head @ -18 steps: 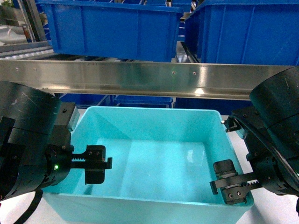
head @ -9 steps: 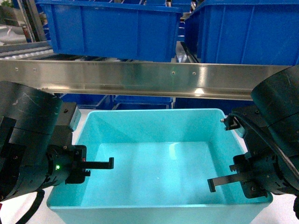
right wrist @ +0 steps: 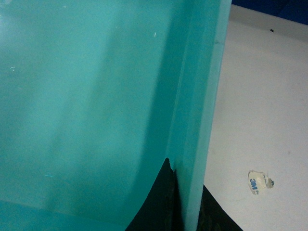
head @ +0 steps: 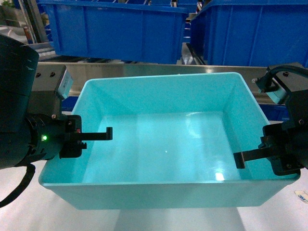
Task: Organize blue bins on left shelf correctly
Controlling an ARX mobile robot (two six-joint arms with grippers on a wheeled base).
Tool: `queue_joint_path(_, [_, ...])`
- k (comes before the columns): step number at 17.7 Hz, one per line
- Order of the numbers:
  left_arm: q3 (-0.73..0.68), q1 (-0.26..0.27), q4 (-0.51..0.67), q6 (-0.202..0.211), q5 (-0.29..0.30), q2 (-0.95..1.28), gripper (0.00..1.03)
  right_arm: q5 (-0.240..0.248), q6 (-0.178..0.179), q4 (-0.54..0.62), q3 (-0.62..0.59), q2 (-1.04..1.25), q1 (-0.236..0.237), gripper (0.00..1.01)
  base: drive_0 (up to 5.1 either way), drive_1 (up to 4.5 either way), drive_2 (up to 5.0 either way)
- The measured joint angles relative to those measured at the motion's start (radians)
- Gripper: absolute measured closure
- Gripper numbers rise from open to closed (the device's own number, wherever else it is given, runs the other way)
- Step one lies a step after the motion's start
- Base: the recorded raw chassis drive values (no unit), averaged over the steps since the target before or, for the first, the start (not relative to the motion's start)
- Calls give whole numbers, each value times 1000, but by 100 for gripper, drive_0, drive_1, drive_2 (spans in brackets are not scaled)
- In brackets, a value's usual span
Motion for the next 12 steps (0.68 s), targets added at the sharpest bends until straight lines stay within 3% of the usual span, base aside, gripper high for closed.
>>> queue_joint_path(5, [0,-5,-5,0,0,0,101,0,-13,0,-6,-3,0,99,0,0,0])
queue_joint_path(12, [0,-10,-5,0,-3,0,101,0,-14,-1,-7,-3,-6,99,-482,261,261])
